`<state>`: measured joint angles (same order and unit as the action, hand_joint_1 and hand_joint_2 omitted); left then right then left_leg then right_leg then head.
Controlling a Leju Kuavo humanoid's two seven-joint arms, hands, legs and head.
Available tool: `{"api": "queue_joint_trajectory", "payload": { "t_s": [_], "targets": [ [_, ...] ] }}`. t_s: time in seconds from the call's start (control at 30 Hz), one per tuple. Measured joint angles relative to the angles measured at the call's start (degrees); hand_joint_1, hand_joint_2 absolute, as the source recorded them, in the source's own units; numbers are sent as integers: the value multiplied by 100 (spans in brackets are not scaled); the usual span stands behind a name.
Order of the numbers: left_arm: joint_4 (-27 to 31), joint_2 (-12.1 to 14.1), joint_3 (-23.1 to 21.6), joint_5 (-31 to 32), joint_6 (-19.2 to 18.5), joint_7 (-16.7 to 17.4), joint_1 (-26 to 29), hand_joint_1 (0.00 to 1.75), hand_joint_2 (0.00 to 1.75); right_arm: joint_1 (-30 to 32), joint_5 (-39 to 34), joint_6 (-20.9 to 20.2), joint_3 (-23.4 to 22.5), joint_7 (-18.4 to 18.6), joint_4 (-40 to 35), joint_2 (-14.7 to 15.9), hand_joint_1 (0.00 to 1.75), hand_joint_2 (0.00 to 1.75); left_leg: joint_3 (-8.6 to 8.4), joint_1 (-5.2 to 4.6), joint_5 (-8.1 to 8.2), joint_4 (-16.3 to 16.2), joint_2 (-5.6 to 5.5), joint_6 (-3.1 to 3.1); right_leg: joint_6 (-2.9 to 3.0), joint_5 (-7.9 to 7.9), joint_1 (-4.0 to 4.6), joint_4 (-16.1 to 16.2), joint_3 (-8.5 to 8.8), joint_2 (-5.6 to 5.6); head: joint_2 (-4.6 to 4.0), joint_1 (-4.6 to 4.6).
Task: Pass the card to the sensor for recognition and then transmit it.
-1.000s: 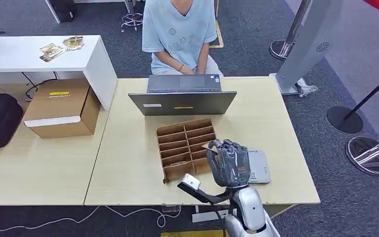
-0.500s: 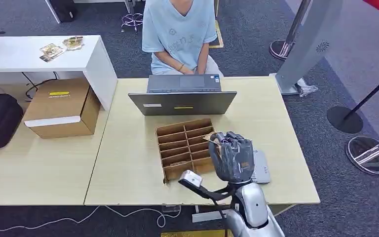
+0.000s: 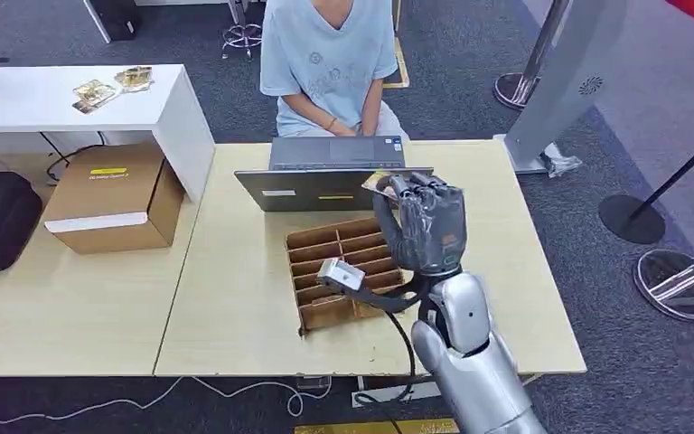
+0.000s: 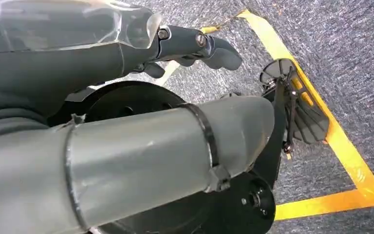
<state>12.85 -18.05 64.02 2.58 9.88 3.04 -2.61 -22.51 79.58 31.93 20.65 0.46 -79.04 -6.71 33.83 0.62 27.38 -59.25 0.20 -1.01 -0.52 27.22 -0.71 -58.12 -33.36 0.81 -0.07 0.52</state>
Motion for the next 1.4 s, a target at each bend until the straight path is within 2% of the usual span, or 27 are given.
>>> {"api": "queue_joint_trajectory", "payload": {
  "t_s": [0.27,0.37,0.43,0.8,0.83,1.13,1.4],
  "targets": [
    [0,4,0,0,44,2,-45,0,0,-867,-236,-98,118,-52,555,-79,175,175,0,0,-4,0,-1,-1,0,-1,0,-1,0,0,0,-2],
    [0,15,0,-2,44,57,-58,0,0,-1171,-389,-264,177,-96,843,-122,171,175,-1,0,-4,0,0,-1,1,-1,0,-1,-1,-2,0,-2],
    [0,30,0,-9,42,107,-61,0,0,-1378,-446,-393,203,-90,1092,-164,175,175,0,0,-5,0,-1,-1,1,-1,0,-1,0,0,0,-2],
    [0,81,0,-33,136,208,-115,0,0,-2568,-398,-872,238,264,2779,-461,171,175,0,0,-6,-1,-1,-3,2,-3,0,-3,-1,0,0,-4],
    [0,87,0,-28,149,210,-124,0,0,-2662,-398,-890,238,280,2925,-490,175,175,0,0,-6,-1,-1,-3,2,-3,0,-3,-1,0,0,2],
    [0,98,0,-20,247,258,-155,0,0,-3154,-422,-964,238,345,3834,-688,173,175,0,0,-6,-1,-2,-3,2,-3,0,-3,-1,1,0,0],
    [0,98,0,-37,251,260,-158,0,0,-3325,-435,-929,238,380,4285,-745,173,175,-1,0,-6,-1,-1,-3,2,-3,0,-3,-1,0,0,-2]
  ]
}}
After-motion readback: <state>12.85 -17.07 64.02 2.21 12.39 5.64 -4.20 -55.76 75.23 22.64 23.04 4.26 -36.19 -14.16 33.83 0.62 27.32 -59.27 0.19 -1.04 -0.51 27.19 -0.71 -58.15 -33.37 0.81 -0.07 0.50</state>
